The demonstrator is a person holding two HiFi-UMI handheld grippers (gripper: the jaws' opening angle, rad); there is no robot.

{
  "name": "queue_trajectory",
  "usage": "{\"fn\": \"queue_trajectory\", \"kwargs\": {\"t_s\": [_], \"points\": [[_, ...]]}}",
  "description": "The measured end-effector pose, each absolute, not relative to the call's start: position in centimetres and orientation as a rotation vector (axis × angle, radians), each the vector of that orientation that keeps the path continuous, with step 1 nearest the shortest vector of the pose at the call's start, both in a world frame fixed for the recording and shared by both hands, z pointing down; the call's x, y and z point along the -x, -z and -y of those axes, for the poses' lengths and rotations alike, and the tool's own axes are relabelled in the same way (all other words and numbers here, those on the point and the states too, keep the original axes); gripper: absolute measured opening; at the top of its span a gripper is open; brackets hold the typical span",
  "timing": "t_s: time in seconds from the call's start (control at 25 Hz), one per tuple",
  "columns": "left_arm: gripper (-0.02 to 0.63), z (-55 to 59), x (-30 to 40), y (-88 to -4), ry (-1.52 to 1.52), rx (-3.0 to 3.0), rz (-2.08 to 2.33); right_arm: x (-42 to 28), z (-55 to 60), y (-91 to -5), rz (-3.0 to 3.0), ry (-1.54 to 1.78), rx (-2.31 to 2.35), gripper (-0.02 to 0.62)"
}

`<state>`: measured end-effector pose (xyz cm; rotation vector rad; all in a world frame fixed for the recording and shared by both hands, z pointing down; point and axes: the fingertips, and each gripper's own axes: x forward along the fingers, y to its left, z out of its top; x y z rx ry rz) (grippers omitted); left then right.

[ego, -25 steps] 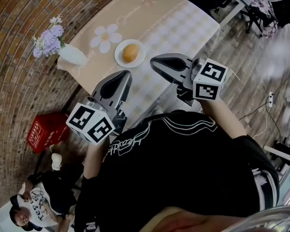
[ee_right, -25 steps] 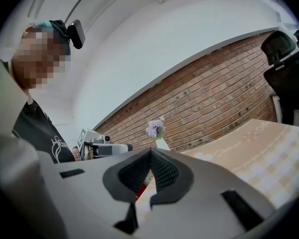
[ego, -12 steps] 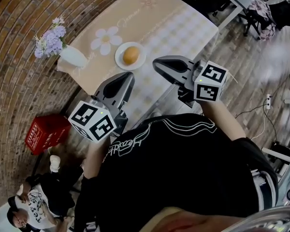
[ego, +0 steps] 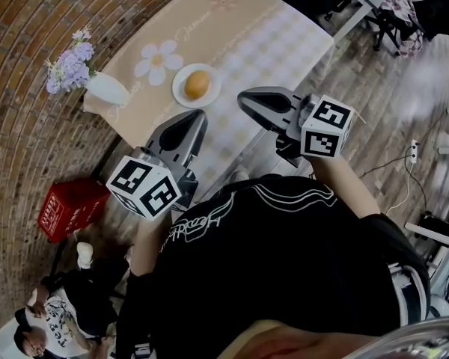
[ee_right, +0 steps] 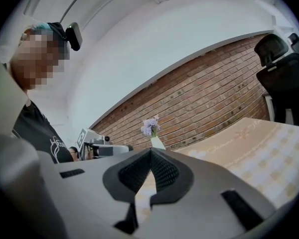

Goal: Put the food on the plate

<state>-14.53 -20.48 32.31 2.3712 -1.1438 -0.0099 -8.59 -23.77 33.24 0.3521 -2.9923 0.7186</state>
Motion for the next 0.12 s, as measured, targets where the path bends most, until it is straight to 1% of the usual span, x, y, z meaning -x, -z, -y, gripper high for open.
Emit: {"fn": "queue_trajectory", "kwargs": {"t_s": [0.12], "points": [[0.008, 20.53, 14.42, -32.29, 0.011, -2.371, 1.138, 8.45, 23.79, -33.29, 2.988, -0.720, -0.363, -0.003]]}}
